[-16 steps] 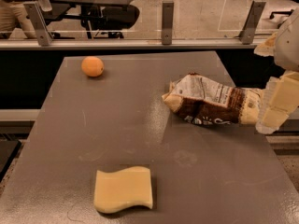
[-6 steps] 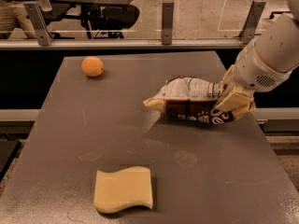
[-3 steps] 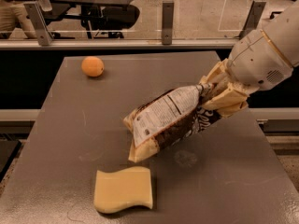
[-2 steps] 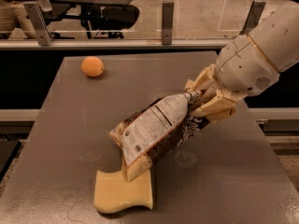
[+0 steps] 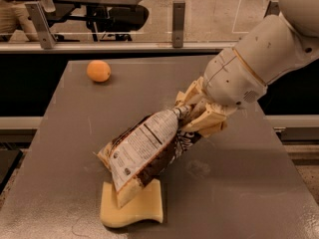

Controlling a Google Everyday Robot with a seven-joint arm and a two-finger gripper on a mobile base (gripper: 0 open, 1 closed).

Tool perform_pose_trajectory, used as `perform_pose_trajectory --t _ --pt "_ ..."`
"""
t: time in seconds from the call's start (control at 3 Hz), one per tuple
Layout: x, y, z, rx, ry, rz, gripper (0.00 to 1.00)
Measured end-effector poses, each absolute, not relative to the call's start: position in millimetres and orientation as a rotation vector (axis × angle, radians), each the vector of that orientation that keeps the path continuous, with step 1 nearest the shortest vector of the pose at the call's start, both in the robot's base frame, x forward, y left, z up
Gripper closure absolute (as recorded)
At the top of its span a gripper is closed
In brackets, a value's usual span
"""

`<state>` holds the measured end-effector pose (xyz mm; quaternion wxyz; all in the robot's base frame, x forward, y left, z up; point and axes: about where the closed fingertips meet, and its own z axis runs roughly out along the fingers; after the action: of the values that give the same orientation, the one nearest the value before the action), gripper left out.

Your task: Move brown chip bag near sponge

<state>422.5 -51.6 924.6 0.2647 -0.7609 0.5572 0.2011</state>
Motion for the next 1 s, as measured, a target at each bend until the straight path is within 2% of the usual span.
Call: perform_pose_trajectory --t 0.67,1.0 --pt "421.5 -49.4 926.2 -2.060 1.501 0.538 0.04" --pt "421.2 -48.5 926.5 -2.061 1.499 0.536 0.00"
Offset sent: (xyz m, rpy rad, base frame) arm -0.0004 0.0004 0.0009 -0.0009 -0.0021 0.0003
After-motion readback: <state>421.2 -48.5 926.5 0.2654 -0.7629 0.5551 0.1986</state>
